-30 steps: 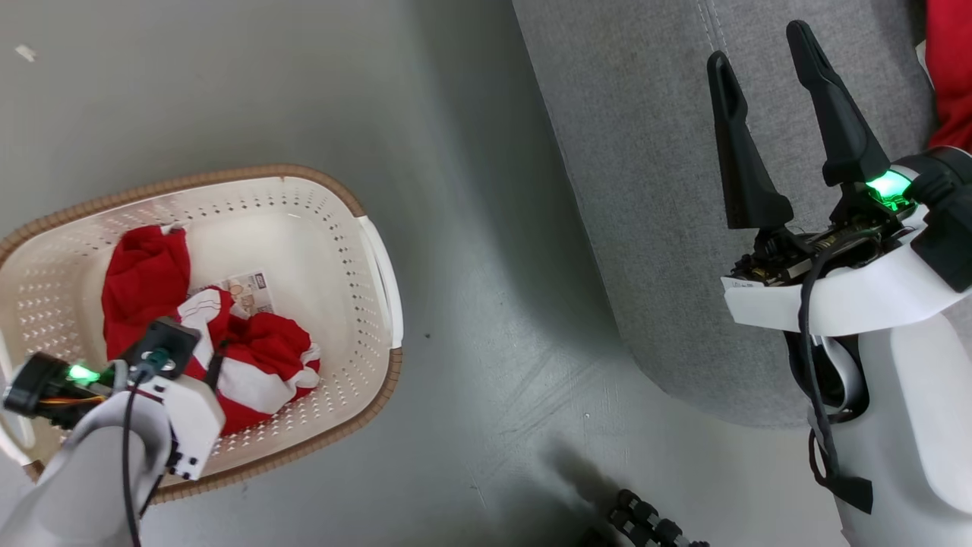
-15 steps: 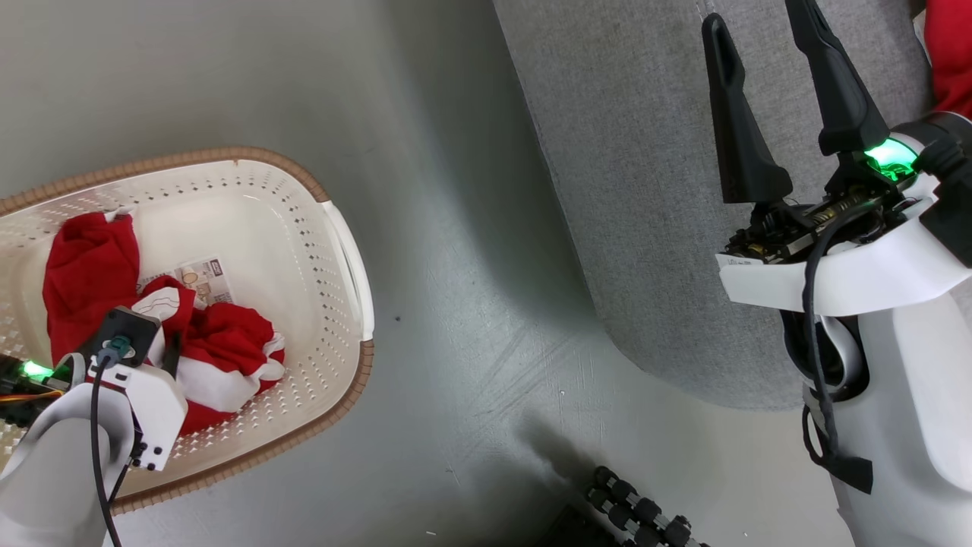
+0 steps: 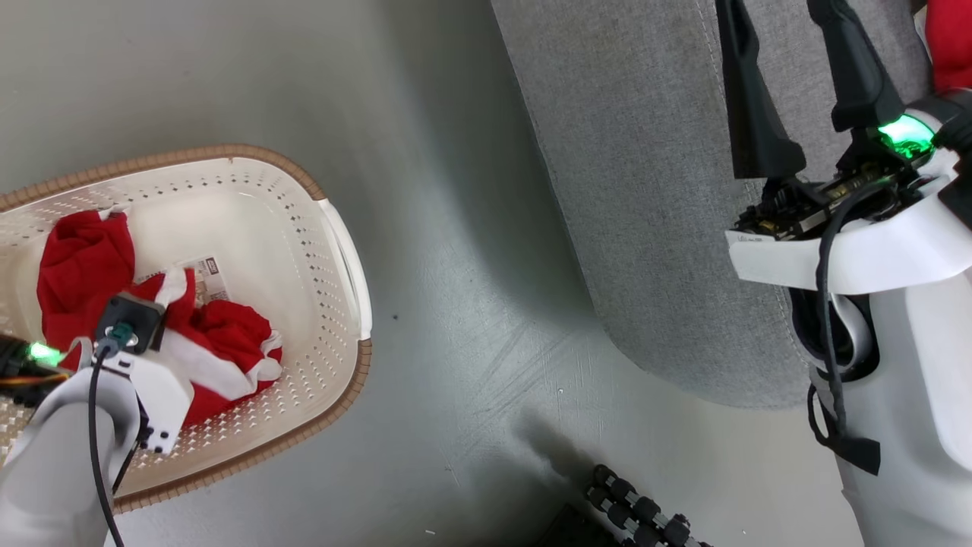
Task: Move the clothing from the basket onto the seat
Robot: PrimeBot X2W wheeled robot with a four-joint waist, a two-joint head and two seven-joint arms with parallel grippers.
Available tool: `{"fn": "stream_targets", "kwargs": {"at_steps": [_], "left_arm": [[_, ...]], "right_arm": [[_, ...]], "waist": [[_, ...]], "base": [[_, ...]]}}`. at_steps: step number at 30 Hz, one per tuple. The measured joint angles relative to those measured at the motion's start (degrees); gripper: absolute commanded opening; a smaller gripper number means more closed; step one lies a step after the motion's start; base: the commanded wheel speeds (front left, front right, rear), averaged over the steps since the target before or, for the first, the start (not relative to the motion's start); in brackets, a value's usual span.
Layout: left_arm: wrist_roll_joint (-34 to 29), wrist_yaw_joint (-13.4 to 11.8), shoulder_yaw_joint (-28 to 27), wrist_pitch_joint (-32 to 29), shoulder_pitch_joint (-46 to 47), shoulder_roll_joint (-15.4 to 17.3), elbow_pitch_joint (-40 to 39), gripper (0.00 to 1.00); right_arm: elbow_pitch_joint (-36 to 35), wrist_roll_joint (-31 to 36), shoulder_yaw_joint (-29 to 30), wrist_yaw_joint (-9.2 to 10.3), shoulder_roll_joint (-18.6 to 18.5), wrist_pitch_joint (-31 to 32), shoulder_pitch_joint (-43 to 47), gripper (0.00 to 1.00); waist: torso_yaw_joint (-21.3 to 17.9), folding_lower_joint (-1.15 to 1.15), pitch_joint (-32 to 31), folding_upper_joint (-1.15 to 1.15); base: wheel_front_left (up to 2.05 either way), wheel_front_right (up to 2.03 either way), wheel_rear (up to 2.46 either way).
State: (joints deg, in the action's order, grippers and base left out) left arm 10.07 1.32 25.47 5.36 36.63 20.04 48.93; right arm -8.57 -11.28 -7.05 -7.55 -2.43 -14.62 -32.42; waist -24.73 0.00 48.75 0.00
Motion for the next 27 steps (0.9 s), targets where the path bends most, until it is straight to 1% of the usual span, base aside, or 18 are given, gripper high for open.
{"fn": "stream_targets", "kwargs": {"at_steps": [5,10,15,22,27], "left_arm": [[1.03,0.91,-0.85,3.91,0.88,-0.45,-2.64,0.0],[2.21,1.16,-1.81,7.09,0.74,-1.24,-4.66,0.0],[3.8,1.37,-2.82,8.15,0.22,-1.96,-7.49,0.0],[4.93,1.85,-3.91,8.88,-0.03,-3.26,-14.36,0.0],[5.04,1.85,-4.68,8.93,-0.76,-3.35,-19.37,0.0]], "right_arm": [[0.29,-0.01,0.24,0.01,0.0,0.0,-0.92,1.0],[0.92,0.02,0.75,0.01,-0.01,0.0,-0.93,1.0],[1.79,0.71,1.14,0.01,-0.01,0.0,-0.93,1.0],[3.08,1.41,1.93,0.01,-0.04,-0.01,-0.88,1.0],[4.14,2.15,2.16,0.01,-0.05,-0.01,-0.68,1.0]], "waist": [[0.83,0.0,-0.76,0.0],[1.85,0.0,-1.92,0.0],[2.96,0.0,-3.47,0.0],[4.69,0.0,-6.23,0.0],[6.0,0.0,-8.6,0.0]], "base": [[0.0,0.0,0.0],[0.0,0.0,0.0],[0.0,0.0,0.0],[0.0,0.0,0.0],[0.0,0.0,0.0]]}}
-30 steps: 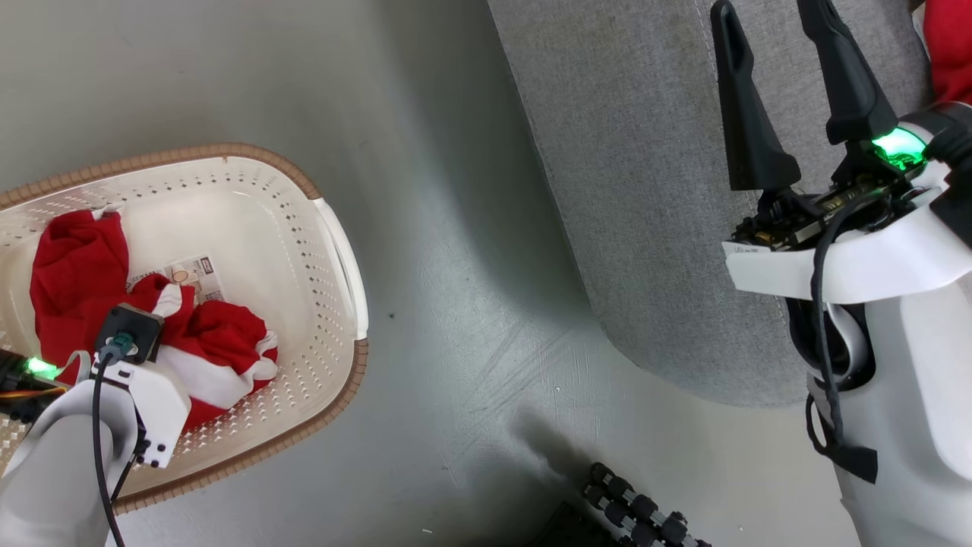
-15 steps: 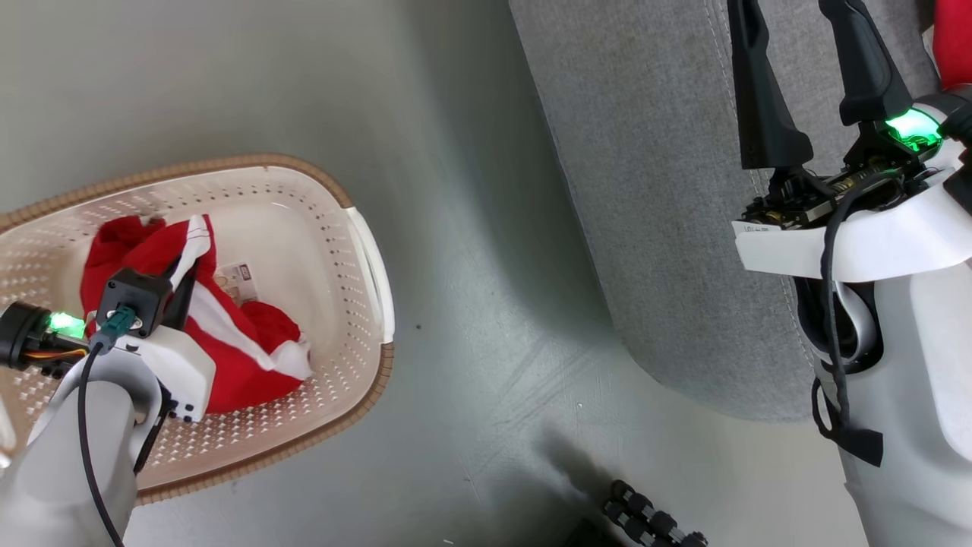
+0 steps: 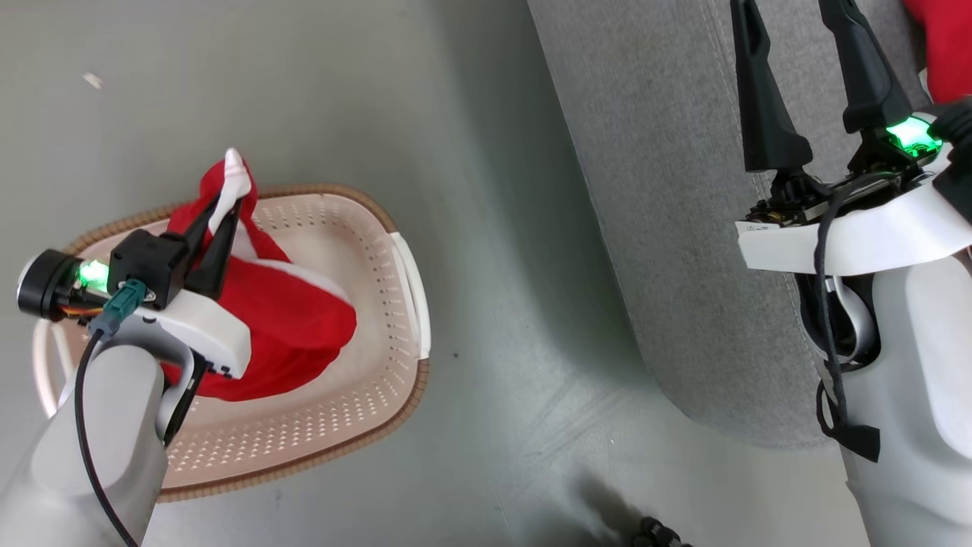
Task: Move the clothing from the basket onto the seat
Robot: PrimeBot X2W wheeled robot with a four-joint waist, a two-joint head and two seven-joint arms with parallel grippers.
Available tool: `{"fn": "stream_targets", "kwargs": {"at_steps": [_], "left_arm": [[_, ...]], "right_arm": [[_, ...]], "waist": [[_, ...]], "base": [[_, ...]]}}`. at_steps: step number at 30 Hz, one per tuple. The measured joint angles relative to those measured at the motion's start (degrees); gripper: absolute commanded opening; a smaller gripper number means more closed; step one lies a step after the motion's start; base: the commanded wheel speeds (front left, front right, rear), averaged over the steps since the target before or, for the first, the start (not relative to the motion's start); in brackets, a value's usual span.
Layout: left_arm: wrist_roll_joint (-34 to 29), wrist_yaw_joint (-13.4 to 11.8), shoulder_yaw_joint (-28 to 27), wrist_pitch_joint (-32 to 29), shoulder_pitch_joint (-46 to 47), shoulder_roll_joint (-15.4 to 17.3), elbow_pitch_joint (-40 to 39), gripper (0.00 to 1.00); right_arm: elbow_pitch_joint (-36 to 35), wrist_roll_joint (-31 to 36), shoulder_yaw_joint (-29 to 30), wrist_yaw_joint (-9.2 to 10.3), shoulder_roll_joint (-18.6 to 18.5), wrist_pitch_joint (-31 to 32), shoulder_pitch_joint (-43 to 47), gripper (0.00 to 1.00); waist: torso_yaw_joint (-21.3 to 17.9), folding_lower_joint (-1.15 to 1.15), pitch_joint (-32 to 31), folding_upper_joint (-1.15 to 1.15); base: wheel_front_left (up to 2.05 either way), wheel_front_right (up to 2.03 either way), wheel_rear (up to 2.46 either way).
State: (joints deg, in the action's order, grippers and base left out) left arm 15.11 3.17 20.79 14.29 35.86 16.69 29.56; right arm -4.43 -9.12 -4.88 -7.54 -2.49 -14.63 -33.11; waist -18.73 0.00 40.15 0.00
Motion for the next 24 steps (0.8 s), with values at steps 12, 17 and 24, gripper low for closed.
{"fn": "stream_targets", "kwargs": {"at_steps": [12,17,24], "left_arm": [[2.09,0.58,-1.65,0.11,-1.33,-0.81,-11.0,0.0],[2.54,0.9,-1.64,0.15,-1.49,-0.85,-13.79,0.0],[2.78,1.12,-1.83,0.16,-1.5,0.04,-17.23,0.0]], "right_arm": [[3.57,2.82,0.2,0.0,-0.05,0.01,3.9,1.0],[5.01,3.61,-0.77,0.0,-0.05,0.01,5.87,1.0],[6.56,5.73,-1.53,0.0,-0.07,0.01,7.56,1.0]], "waist": [[3.15,0.0,-6.94,0.0],[4.45,0.0,-10.25,0.0],[6.16,0.0,-15.12,0.0]], "base": [[0.0,0.0,0.0],[0.0,0.0,0.0],[0.0,0.0,0.0]]}}
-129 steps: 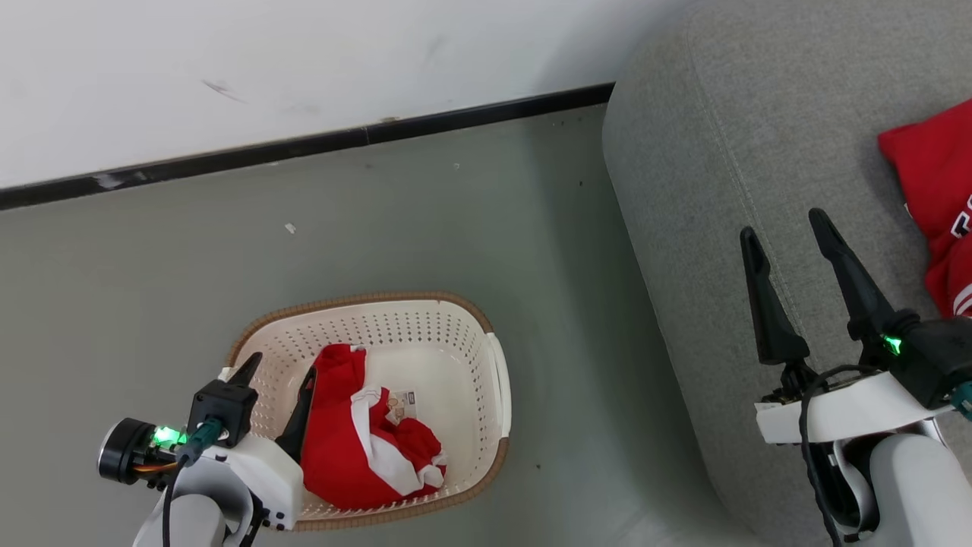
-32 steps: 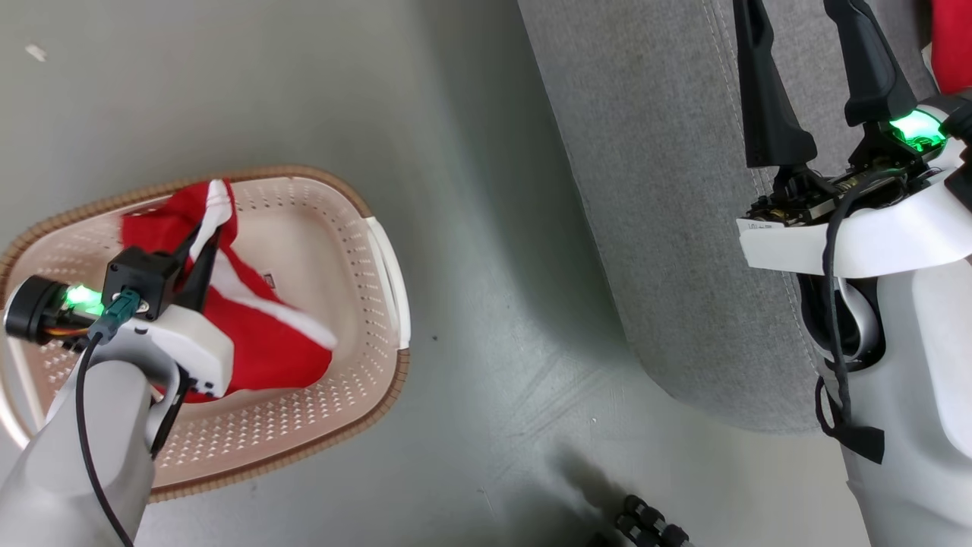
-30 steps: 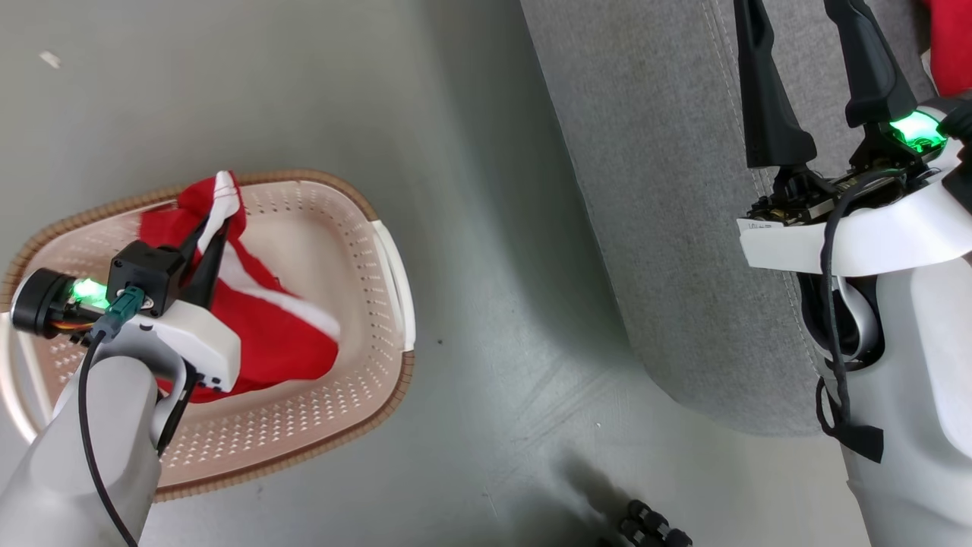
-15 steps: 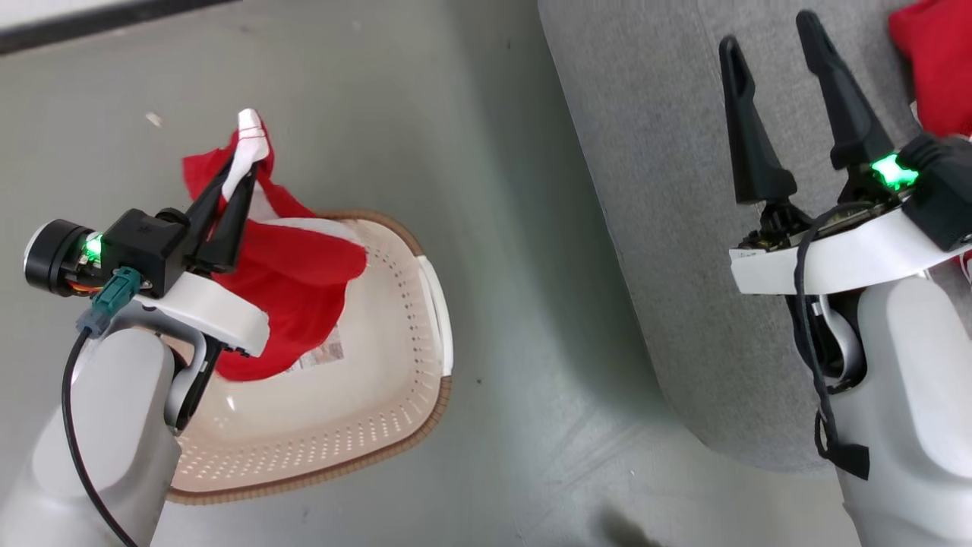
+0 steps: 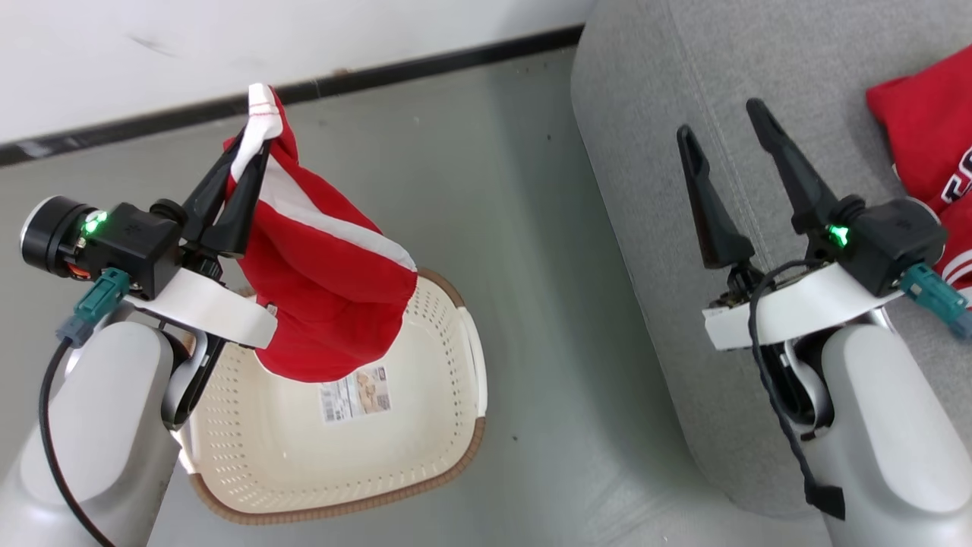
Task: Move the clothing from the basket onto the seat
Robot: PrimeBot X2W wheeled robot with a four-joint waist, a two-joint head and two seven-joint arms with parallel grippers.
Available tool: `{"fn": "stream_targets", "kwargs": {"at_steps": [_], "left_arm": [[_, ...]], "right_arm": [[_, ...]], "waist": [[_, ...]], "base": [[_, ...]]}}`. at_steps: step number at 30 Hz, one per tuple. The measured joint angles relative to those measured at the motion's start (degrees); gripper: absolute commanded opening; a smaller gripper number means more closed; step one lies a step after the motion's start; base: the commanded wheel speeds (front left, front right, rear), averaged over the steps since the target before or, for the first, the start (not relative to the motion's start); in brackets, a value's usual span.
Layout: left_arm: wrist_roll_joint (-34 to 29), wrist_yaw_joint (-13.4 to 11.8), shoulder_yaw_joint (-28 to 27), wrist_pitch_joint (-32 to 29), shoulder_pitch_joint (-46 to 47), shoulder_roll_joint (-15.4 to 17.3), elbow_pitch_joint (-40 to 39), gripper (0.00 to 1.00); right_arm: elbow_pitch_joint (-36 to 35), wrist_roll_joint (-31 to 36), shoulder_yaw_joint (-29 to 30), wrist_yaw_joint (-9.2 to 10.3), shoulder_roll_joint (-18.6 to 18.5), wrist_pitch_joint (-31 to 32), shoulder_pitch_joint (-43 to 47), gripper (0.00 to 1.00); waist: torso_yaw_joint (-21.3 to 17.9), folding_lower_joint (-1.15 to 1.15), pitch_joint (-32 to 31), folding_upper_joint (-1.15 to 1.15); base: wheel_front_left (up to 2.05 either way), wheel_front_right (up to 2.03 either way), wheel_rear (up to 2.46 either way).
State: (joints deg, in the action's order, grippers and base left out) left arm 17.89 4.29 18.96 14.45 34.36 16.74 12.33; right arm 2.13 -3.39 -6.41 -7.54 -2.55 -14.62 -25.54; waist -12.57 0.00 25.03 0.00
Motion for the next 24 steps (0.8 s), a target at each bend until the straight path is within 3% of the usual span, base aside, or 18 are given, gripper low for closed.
{"fn": "stream_targets", "kwargs": {"at_steps": [16,24], "left_arm": [[1.51,0.42,0.93,-2.93,-0.92,-0.65,-5.47,0.0],[1.87,0.51,3.27,-5.92,-0.9,-2.32,-7.8,0.0]], "right_arm": [[5.13,6.24,-6.68,0.0,-1.45,0.0,3.32,1.0],[9.85,6.51,-15.6,-0.01,-3.86,0.0,4.14,1.0]], "waist": [[3.65,0.0,-11.05,0.0],[5.64,0.0,-15.73,0.0]], "base": [[0.0,0.0,0.0],[0.0,0.0,0.0]]}}
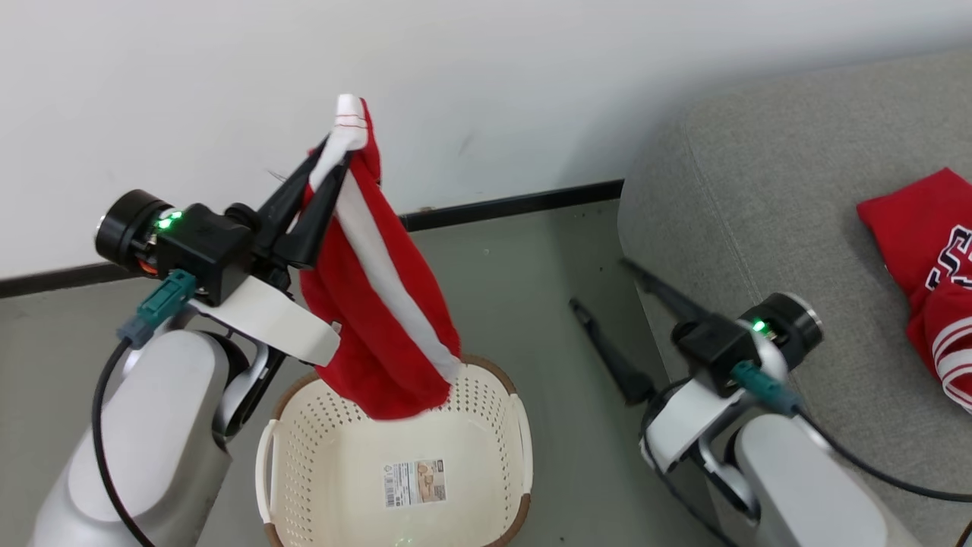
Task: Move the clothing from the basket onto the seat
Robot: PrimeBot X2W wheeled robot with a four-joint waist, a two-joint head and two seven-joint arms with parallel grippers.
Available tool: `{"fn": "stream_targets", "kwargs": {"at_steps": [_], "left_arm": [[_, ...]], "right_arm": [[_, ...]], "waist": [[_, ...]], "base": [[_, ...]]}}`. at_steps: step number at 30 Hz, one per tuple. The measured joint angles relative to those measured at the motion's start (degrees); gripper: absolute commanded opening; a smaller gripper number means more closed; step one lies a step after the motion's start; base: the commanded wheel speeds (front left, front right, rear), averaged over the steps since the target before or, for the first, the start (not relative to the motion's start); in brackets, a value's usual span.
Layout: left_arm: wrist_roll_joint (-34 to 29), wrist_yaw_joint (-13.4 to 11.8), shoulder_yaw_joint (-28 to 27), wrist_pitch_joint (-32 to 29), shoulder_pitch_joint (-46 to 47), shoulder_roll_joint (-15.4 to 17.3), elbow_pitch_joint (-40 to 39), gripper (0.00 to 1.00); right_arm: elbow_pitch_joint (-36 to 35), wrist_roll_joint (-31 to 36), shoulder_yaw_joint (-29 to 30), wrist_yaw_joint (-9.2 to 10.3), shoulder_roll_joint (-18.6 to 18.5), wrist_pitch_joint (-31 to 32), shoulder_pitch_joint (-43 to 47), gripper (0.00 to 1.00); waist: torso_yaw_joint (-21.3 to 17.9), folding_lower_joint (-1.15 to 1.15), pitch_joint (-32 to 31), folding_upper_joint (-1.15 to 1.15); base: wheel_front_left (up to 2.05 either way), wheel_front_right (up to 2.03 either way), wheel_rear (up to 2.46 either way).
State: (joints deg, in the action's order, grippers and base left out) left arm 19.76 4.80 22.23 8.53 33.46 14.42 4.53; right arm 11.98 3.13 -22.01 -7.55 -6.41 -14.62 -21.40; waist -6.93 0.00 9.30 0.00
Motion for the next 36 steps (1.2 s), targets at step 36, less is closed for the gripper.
{"fn": "stream_targets", "kwargs": {"at_steps": [36], "left_arm": [[1.43,-0.11,8.65,-12.91,0.26,-7.09,-5.78,0.0]], "right_arm": [[13.83,-9.09,-21.46,0.0,2.58,0.0,-4.96,1.0]], "waist": [[10.08,0.0,-9.28,0.0]], "base": [[0.0,0.0,0.0]]}}
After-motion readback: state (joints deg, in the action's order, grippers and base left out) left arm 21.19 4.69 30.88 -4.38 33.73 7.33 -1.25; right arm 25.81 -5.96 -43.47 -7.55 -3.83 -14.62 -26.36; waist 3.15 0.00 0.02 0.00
